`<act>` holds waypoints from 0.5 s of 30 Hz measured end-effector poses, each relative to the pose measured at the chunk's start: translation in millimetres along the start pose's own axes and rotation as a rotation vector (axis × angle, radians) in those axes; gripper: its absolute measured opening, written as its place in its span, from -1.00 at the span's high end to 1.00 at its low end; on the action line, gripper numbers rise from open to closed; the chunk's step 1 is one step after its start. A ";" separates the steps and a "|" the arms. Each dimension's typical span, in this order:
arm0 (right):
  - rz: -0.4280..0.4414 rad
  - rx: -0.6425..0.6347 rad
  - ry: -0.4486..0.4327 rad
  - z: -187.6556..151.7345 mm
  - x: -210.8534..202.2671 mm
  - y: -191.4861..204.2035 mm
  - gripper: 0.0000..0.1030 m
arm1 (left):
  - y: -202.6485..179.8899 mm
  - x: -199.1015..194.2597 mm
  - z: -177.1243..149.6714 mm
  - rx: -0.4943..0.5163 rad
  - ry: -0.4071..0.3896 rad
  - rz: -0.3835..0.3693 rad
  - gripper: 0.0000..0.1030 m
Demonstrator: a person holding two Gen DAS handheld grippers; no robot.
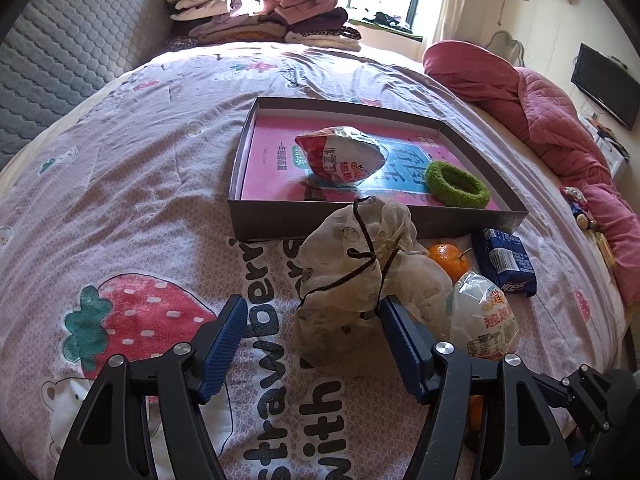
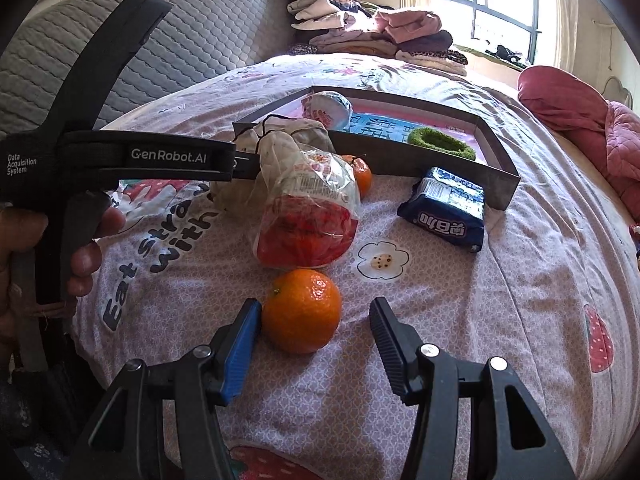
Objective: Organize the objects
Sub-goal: 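Grasp the white mesh bag with the left tool while the right tool approaches a mandarin, then lift the mesh bag with the left tool while the right tool grasps the mandarin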
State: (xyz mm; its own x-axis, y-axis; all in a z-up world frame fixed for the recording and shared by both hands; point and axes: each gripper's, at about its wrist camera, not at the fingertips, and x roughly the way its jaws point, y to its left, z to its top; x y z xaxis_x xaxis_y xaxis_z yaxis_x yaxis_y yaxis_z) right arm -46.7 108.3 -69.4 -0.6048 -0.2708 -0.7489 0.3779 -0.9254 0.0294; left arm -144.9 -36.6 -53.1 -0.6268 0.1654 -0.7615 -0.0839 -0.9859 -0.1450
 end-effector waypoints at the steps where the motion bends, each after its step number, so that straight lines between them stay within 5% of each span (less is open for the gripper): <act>1: 0.001 -0.001 0.002 0.1 0.8 -0.1 -0.08 | 0.1 1.8 0.5 -0.001 0.005 -0.007 -0.16; 10: 0.017 0.007 0.004 -1.4 3.1 -1.3 -0.08 | -2.6 14.9 0.4 -0.002 0.031 -0.085 0.56; 15: 0.038 0.021 -0.005 -1.6 2.6 -3.9 0.05 | -2.4 15.4 -0.4 -0.002 0.025 -0.093 0.71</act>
State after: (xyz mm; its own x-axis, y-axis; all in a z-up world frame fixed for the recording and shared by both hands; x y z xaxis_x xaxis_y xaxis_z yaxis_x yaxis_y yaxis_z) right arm -48.6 111.6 -72.6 -0.5939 -0.3070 -0.7437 0.3861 -0.9197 0.0713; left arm -154.0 -31.7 -64.6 -0.5964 0.2573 -0.7603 -0.1399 -0.9661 -0.2172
